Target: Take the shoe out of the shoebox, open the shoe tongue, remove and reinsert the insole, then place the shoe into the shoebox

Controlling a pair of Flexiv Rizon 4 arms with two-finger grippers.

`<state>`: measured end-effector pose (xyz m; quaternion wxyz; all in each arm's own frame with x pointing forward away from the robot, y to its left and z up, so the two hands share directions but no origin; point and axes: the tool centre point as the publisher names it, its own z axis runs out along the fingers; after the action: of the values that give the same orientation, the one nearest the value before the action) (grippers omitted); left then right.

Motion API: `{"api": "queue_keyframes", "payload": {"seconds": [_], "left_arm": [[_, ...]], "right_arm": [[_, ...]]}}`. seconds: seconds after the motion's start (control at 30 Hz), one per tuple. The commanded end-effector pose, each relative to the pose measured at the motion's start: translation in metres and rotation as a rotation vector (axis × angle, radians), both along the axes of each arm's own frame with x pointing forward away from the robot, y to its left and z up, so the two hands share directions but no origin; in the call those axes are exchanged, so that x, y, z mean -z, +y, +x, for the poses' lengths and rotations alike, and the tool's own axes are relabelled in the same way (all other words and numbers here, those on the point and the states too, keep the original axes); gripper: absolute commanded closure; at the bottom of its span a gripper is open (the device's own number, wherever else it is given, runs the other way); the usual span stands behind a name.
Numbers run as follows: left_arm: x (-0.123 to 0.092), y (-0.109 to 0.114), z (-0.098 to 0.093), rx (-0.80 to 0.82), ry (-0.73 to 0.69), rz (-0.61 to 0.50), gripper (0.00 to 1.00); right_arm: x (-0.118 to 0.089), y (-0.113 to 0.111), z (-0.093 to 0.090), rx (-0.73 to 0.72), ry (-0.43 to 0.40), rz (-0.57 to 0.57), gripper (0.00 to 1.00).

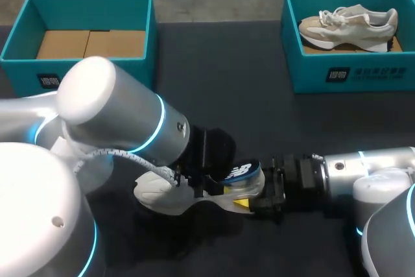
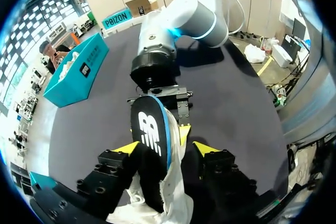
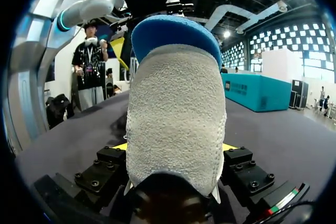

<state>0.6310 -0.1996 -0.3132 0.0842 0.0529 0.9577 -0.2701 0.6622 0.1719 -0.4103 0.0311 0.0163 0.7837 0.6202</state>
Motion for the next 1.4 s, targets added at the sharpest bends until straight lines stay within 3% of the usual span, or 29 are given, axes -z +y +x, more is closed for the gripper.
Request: {"api": "queue_keyframes", "payload": {"seconds": [0.03, 0.27, 0.57, 0.7, 0.97, 1.1, 1.13, 1.4], "left_arm": [[0.001, 0.000, -0.001, -0.001, 0.000, 0.001, 0.53], [0.001, 0.000, -0.001, -0.005, -0.007, -0.007, 0.58], [0.010, -0.003, -0.002, -0.022, -0.037, -0.002, 0.51], [0.012, -0.005, -0.005, -0.020, -0.046, 0.002, 0.53], [0.016, -0.011, -0.004, -0.030, -0.059, 0.019, 0.64], [0.015, -0.011, -0.006, -0.030, -0.057, 0.016, 0.88], [0.014, -0.010, -0.007, -0.029, -0.058, 0.015, 1.00], [0.002, -0.008, -0.012, -0.022, -0.075, -0.001, 1.00]], "right_arm": [[-0.002, 0.001, -0.001, -0.002, 0.001, -0.006, 1.00], [-0.002, 0.001, -0.001, -0.002, 0.001, -0.006, 1.00], [-0.002, 0.001, -0.001, -0.002, 0.001, -0.006, 1.00], [-0.002, 0.001, -0.001, -0.002, 0.001, -0.006, 1.00], [-0.002, 0.001, -0.001, -0.002, 0.001, -0.006, 1.00], [-0.002, 0.001, -0.001, -0.002, 0.001, -0.006, 1.00], [-0.002, 0.001, -0.001, -0.002, 0.001, -0.006, 1.00], [-0.002, 0.001, -0.001, -0.002, 0.001, -0.006, 1.00]]}}
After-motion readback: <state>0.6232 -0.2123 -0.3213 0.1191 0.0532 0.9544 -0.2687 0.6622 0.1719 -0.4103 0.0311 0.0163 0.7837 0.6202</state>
